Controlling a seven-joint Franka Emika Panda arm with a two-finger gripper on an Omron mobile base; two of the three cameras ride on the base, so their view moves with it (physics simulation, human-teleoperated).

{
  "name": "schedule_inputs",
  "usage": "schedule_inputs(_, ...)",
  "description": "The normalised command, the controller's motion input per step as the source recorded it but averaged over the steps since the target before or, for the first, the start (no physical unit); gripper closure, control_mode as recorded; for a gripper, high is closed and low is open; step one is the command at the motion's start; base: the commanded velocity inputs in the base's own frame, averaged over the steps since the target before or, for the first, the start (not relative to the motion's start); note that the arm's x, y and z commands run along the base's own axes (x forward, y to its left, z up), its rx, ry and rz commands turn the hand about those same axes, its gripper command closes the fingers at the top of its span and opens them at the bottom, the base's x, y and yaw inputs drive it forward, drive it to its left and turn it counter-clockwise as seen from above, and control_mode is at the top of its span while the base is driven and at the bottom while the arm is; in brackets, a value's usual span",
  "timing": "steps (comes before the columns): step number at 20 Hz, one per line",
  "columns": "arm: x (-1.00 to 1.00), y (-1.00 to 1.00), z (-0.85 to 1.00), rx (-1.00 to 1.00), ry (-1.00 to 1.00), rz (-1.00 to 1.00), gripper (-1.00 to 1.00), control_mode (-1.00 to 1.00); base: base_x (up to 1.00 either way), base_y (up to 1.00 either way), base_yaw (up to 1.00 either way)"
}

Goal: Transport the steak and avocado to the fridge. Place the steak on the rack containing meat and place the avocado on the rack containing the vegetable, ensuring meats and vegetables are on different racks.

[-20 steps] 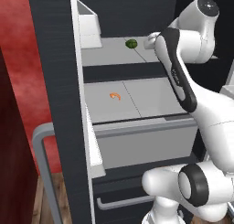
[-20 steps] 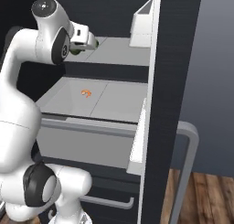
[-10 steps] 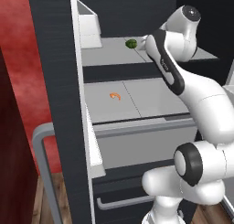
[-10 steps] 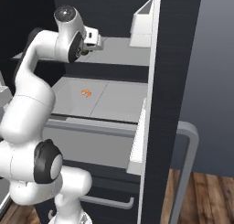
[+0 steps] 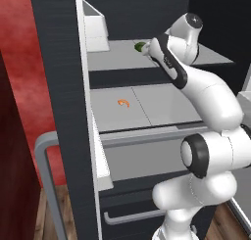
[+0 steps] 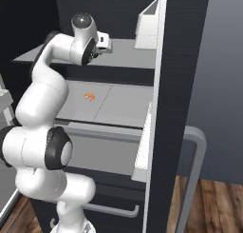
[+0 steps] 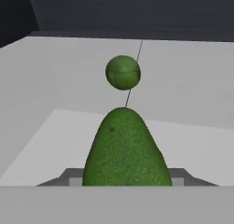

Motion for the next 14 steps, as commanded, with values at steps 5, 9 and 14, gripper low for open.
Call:
schedule_inputs(5, 0.44, 0.00, -0.07, 0.00, 0.00, 0.00, 1.00, -1.00, 0.00, 0.00, 0.00)
schedule_inputs(9, 0.46, 0.00, -0.08, 0.00, 0.04, 0.00, 1.00, -1.00, 0.00, 0.00, 0.00)
schedule_inputs(14, 0.47, 0.00, -0.07, 0.00, 0.06, 0.00, 1.00, -1.00, 0.00, 0.00, 0.00)
